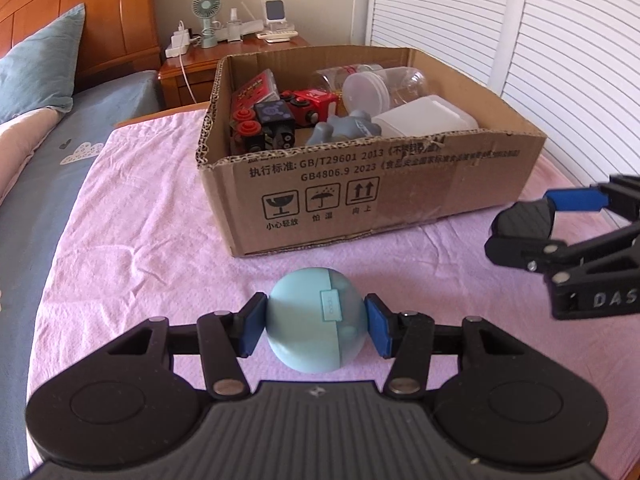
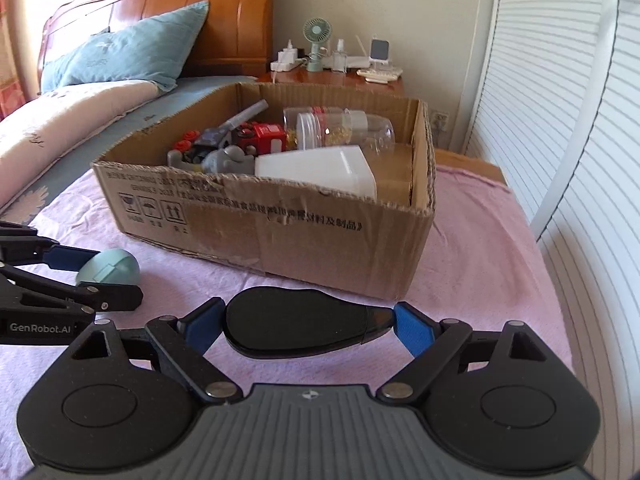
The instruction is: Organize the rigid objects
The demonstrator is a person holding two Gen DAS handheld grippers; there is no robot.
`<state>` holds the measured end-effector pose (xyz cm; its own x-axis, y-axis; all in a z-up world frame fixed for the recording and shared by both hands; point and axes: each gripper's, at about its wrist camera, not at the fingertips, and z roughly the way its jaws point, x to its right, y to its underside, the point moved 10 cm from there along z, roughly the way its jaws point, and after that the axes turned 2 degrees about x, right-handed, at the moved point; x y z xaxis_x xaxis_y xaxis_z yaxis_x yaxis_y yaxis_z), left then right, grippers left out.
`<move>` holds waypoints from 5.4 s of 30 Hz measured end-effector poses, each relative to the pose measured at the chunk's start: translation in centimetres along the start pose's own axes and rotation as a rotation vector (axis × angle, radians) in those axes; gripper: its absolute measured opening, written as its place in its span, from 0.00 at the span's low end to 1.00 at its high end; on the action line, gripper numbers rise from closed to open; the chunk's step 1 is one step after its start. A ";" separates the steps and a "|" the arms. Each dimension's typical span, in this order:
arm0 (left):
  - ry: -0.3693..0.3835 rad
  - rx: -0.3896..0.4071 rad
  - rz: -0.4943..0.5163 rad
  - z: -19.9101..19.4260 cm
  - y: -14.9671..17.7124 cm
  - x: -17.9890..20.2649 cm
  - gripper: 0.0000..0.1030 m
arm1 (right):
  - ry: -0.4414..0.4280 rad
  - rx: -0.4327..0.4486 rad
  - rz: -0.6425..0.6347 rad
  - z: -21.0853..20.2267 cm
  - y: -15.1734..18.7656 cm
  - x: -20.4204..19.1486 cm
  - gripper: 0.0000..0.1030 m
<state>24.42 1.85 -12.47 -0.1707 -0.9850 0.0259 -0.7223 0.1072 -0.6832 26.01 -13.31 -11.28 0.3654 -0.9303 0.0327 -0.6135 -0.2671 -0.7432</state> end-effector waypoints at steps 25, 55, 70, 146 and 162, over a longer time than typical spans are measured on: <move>0.031 0.035 0.082 -4.0 -1.7 -0.5 0.50 | 0.029 0.037 0.014 7.2 -12.1 4.3 0.90; 0.034 0.132 0.132 -4.4 -11.1 1.9 0.50 | 0.082 -0.067 0.046 -0.8 -5.7 2.8 1.00; 0.010 0.056 0.137 5.2 -14.8 2.8 0.51 | 0.079 -0.103 0.174 -1.7 -2.6 4.0 1.00; -0.200 0.099 -0.079 -9.8 -6.9 1.8 0.99 | 0.197 -0.099 0.232 -7.6 -3.6 2.7 1.00; -0.203 0.101 -0.078 -9.8 -6.9 1.8 0.99 | 0.197 -0.097 0.233 -7.6 -3.7 2.7 1.00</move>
<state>22.49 0.71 -0.54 0.0289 -0.9978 -0.0590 -0.6556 0.0256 -0.7547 23.88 -16.75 -3.36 0.0700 -0.9975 0.0049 -0.7322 -0.0548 -0.6789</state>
